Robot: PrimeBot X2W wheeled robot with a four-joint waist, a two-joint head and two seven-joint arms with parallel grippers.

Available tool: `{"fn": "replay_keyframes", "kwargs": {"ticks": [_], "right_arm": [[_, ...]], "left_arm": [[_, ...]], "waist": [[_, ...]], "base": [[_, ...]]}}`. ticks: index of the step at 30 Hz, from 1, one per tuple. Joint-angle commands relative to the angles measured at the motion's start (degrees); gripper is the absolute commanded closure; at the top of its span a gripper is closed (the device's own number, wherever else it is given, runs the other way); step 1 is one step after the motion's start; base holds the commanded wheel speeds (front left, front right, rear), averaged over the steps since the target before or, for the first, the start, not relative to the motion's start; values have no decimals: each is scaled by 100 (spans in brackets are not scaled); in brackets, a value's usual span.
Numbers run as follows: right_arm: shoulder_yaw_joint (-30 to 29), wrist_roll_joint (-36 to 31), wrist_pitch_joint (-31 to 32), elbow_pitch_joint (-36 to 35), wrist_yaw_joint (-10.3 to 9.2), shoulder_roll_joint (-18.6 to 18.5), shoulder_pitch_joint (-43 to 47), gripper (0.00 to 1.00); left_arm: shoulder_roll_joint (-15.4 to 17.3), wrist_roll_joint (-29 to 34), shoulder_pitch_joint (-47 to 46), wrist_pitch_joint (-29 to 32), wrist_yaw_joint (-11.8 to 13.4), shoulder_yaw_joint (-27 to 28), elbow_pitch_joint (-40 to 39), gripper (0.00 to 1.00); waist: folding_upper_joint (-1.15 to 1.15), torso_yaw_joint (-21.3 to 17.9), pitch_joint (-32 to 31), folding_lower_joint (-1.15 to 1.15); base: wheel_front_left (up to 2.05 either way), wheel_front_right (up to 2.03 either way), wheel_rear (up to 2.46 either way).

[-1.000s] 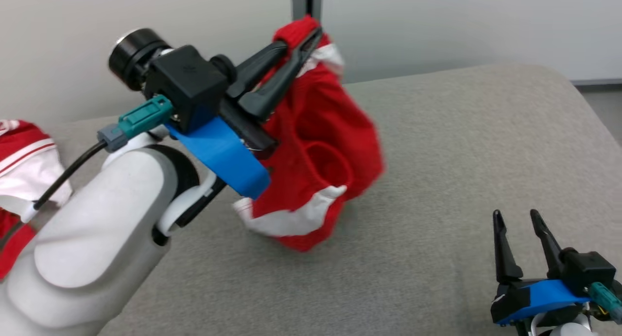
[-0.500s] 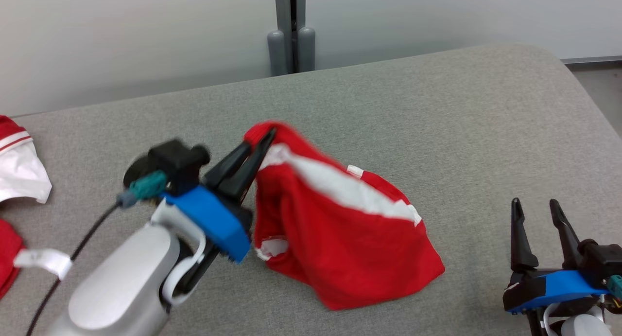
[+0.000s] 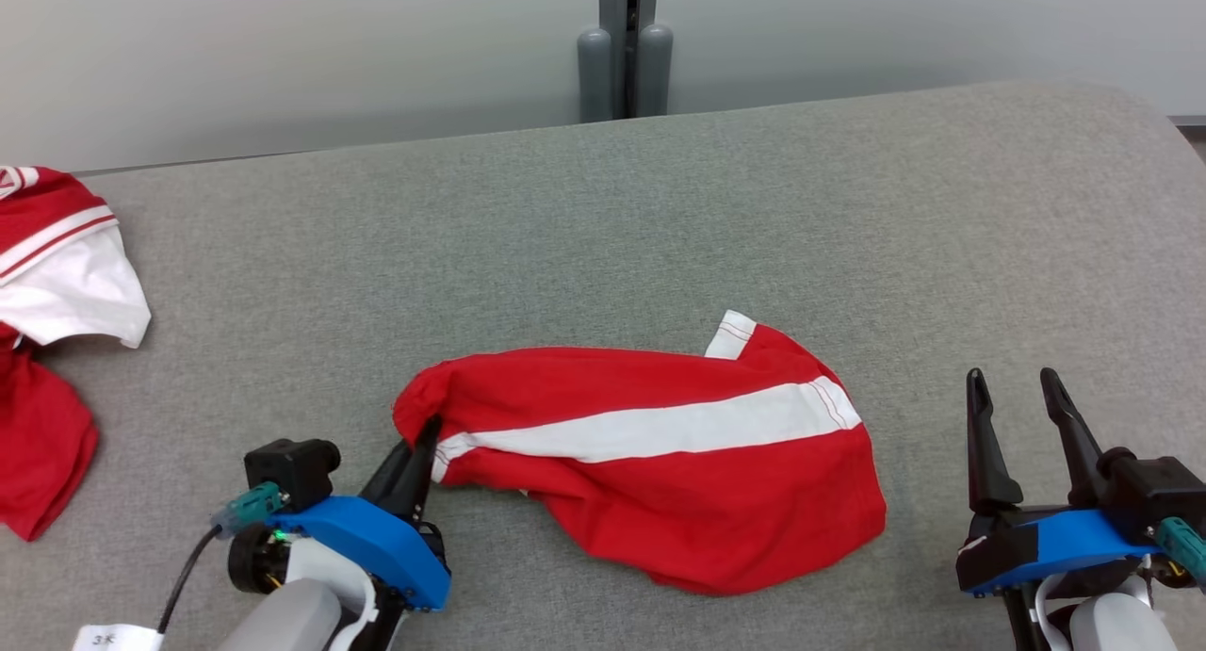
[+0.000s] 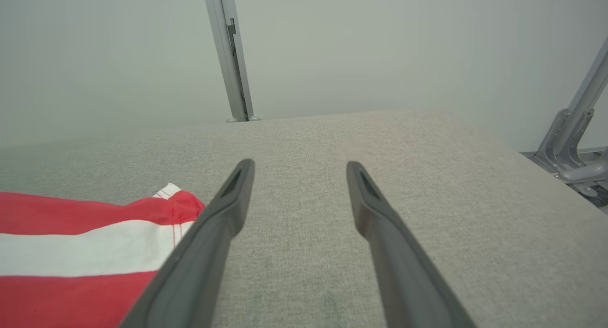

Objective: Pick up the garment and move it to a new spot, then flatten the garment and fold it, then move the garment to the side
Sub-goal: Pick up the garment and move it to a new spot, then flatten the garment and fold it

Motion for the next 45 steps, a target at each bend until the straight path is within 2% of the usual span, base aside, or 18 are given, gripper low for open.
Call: {"fn": "replay_keyframes", "kwargs": {"ticks": [1,3,4,5,13,17,23,31,35,45], "right_arm": [[16,-26,-22,2,1,-21,-41,0],[45,-37,-22,5,1,-22,-47,0],[61,-44,-22,9,1,-22,-49,0],[75,-51,-22,12,1,-22,-51,0],[158,-126,-22,92,1,-22,-27,0],[184,-143,-21,88,1,-22,-2,0],[307,-128,-21,-31,1,-21,122,0],[592,-9,-22,58,1,-22,364,0],[700,31,-22,160,1,-22,453,0],[749,29,-22,287,1,-22,507,0]], "left_arm": [[-60,-36,24,-53,-32,19,47,93],[-141,-72,23,-95,-67,23,143,53],[-179,-70,15,-114,-87,26,172,7],[-220,-64,7,-147,-102,42,195,0],[-277,357,118,-244,-134,378,-20,0],[-333,843,426,-245,-8,788,-350,0],[-682,1643,1056,-245,261,1637,-916,0],[-1109,2602,1774,-247,351,2465,-1241,0],[-1258,2870,2024,-247,326,2830,-1309,0],[-1452,3316,2233,-248,165,3172,-1282,0]], "waist": [[0,32,2,0],[0,73,-8,0],[0,92,-15,0],[0,112,-23,0],[0,260,-204,0],[0,326,-371,0],[0,440,-536,0],[0,502,-715,0],[0,498,-782,0],[0,495,-847,0]], "base": [[0,0,0],[0,0,0],[0,0,0],[0,0,0],[0,0,0],[0,0,0],[0,0,0],[0,0,0],[0,0,0],[0,0,0]]}}
